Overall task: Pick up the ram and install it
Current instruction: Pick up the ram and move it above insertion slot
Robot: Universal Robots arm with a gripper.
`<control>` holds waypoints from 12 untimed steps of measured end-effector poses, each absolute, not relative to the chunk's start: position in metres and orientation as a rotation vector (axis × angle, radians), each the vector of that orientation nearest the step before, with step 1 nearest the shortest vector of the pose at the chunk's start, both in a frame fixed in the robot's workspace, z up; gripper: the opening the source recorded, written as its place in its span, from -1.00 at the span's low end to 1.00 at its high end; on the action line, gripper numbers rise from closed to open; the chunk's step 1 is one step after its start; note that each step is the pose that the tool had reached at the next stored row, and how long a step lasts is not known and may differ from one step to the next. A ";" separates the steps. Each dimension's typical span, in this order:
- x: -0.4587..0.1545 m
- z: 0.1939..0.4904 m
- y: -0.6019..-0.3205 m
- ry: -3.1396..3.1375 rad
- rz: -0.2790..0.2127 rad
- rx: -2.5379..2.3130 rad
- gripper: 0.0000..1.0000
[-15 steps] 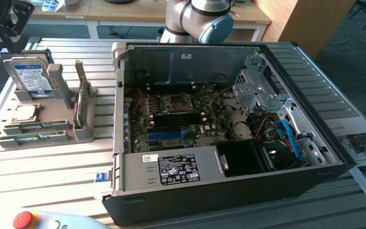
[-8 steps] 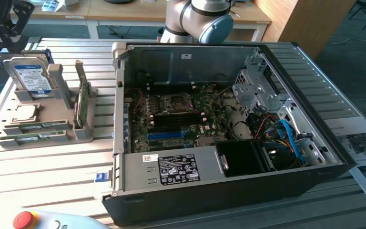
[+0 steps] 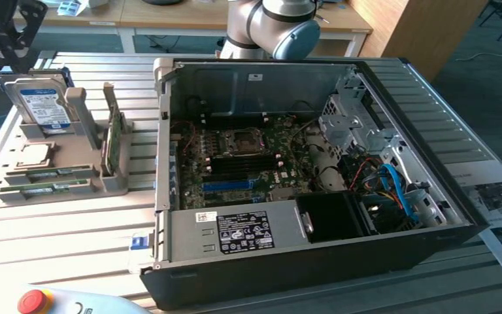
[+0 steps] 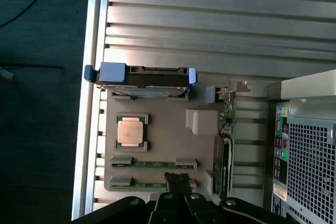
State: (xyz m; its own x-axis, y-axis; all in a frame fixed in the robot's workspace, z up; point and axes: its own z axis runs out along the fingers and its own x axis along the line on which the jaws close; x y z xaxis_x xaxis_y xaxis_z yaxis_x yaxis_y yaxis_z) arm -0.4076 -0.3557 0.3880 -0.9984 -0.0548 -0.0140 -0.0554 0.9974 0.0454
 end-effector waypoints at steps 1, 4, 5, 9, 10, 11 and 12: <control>-0.408 0.388 -0.356 3.126 0.072 -0.109 -0.79; -0.408 0.388 -0.356 3.121 0.072 -0.183 -0.79; -0.408 0.388 -0.356 3.119 0.072 -0.208 -0.79; -0.408 0.388 -0.356 3.109 0.073 -0.311 -0.79; -0.408 0.388 -0.356 3.106 0.073 -0.337 -0.79; -0.408 0.388 -0.356 3.102 0.073 -0.366 -0.79; -0.408 0.388 -0.356 3.098 0.073 -0.392 -0.79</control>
